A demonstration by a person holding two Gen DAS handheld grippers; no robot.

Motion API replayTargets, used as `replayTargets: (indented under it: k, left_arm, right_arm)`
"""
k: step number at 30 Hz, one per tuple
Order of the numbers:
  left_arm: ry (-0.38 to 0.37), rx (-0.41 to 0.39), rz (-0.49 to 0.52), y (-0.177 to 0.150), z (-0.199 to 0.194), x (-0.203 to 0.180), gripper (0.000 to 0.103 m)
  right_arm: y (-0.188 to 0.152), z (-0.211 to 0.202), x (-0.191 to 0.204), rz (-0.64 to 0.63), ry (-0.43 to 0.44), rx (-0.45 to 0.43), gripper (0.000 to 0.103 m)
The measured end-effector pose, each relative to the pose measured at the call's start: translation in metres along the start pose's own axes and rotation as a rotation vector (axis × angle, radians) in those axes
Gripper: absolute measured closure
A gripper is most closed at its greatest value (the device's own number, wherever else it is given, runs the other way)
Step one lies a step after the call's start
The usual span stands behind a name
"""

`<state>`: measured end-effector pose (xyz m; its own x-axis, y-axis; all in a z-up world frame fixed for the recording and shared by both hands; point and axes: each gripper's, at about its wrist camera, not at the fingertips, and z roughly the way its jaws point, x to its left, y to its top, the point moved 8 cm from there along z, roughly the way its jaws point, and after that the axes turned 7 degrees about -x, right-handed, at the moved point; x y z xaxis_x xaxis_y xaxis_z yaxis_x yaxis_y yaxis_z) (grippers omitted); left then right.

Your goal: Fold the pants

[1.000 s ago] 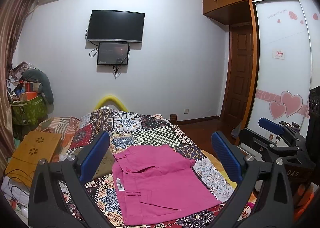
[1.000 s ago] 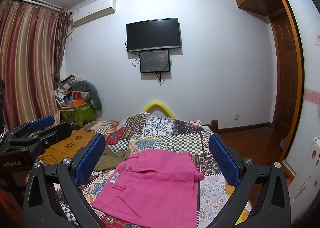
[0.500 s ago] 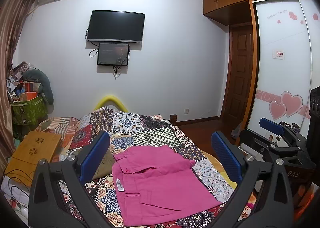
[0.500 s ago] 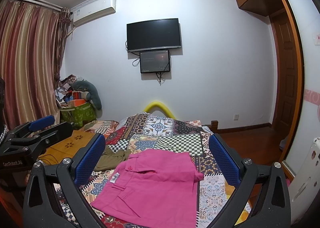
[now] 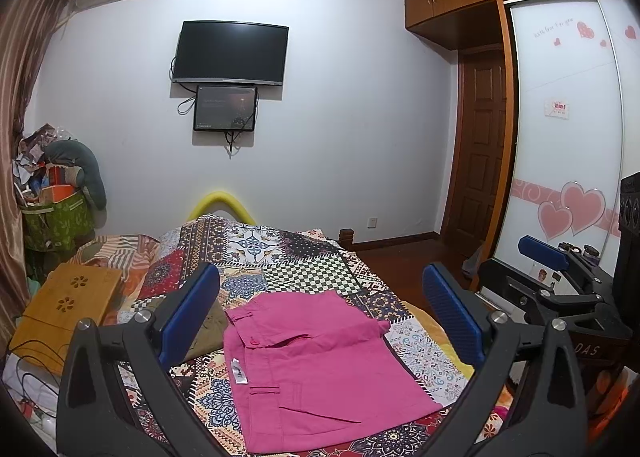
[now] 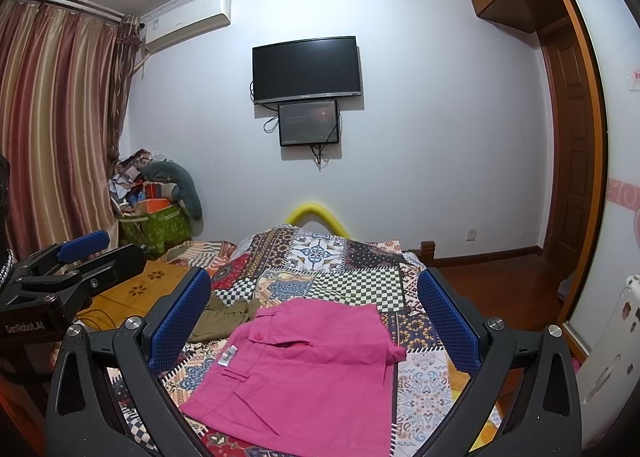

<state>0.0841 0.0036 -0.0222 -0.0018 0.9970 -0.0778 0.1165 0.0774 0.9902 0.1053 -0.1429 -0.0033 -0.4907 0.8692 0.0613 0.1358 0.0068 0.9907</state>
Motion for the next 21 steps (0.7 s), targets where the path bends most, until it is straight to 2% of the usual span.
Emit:
replayTargets:
  k: [15,21]
  left_arm:
    - [0.005,0.008,-0.004,-0.006,0.003,0.004,0.0]
    - [0.009,0.043,-0.015,-0.018,0.018,0.01,0.0]
  right_arm:
    - [-0.005,0.004,-0.001,0.004,-0.003,0.015,0.0]
    - [-0.015,0.015,-0.007,0.004,-0.014,0.048,0.0]
